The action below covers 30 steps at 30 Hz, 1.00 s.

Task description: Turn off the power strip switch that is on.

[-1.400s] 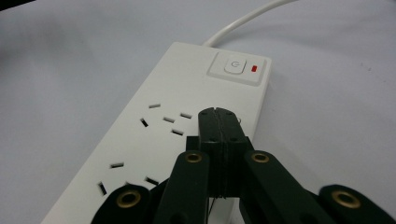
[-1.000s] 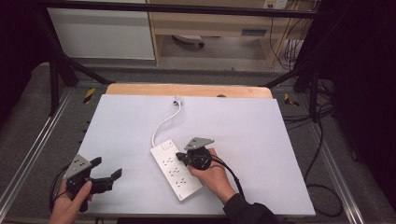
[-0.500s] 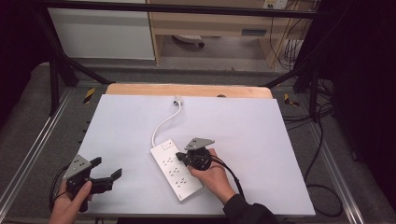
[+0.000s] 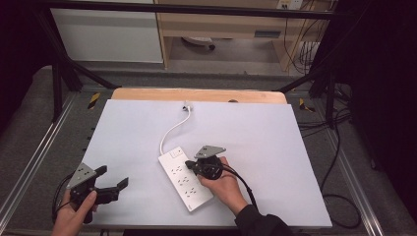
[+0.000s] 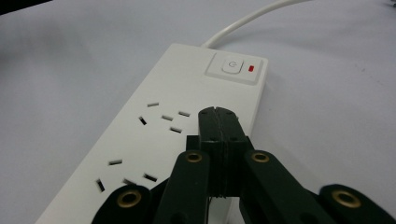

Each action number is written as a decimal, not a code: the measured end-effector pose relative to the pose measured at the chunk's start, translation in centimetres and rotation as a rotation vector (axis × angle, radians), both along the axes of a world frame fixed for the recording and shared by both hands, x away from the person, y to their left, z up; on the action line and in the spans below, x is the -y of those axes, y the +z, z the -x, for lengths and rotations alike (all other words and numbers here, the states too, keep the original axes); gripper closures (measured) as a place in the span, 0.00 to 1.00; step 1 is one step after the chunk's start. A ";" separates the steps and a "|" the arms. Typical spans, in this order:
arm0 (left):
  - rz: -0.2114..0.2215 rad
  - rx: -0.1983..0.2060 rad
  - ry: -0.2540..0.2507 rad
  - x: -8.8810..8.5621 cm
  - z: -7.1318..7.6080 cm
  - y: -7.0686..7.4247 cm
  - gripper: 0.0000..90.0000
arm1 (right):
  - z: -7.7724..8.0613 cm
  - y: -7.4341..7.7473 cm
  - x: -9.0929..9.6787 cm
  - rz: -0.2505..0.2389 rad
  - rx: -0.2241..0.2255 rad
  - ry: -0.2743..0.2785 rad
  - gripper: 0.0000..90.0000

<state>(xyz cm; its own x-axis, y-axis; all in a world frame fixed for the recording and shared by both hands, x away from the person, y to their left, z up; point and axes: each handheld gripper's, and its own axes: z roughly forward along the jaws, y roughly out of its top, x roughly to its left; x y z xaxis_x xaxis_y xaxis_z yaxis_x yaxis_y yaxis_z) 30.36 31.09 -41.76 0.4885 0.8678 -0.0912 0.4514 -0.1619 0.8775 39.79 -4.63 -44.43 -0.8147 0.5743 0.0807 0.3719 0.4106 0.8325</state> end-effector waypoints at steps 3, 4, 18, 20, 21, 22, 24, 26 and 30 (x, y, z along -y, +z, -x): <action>0.000 -0.001 0.000 0.0 0.0 0.0 0.07 | 0.0 -0.1 0.0 -0.003 0.001 -0.003 1.00; 0.000 -0.001 0.000 0.0 0.0 0.0 0.07 | 0.1 -0.2 0.0 0.003 0.004 0.002 1.00; -0.001 -0.003 0.000 0.1 0.0 -0.1 0.07 | 0.1 -0.2 0.0 -0.002 0.002 0.001 1.00; -0.002 -0.003 0.000 0.1 0.0 -0.1 0.07 | 0.1 -0.3 -0.1 -0.005 0.003 -0.001 1.00; -0.005 -0.004 -0.002 0.1 -0.1 -0.1 0.07 | 0.1 -0.3 -0.1 -0.005 0.004 0.000 1.00; -0.007 -0.004 -0.001 0.1 -0.1 -0.1 0.07 | 0.1 -0.3 -0.1 -0.004 0.005 0.000 1.00; -0.009 -0.006 -0.001 0.1 -0.1 -0.1 0.07 | 0.0 -0.3 -0.2 -0.002 0.004 0.000 1.00; -0.011 -0.006 -0.002 0.1 0.0 -0.1 0.07 | 0.0 -0.2 -0.1 -0.002 0.002 0.000 1.00; -0.008 0.000 -0.007 0.0 0.0 0.0 0.07 | 0.0 -0.1 -0.2 0.010 0.000 -0.003 1.00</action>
<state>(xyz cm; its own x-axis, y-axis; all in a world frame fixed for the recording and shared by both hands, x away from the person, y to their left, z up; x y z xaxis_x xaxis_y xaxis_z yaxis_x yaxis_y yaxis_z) 30.32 31.07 -41.80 0.4942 0.8653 -0.0841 0.4506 -0.1722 0.8760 39.78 -4.42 -44.53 -0.8132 0.5772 0.0748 0.3727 0.4178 0.8286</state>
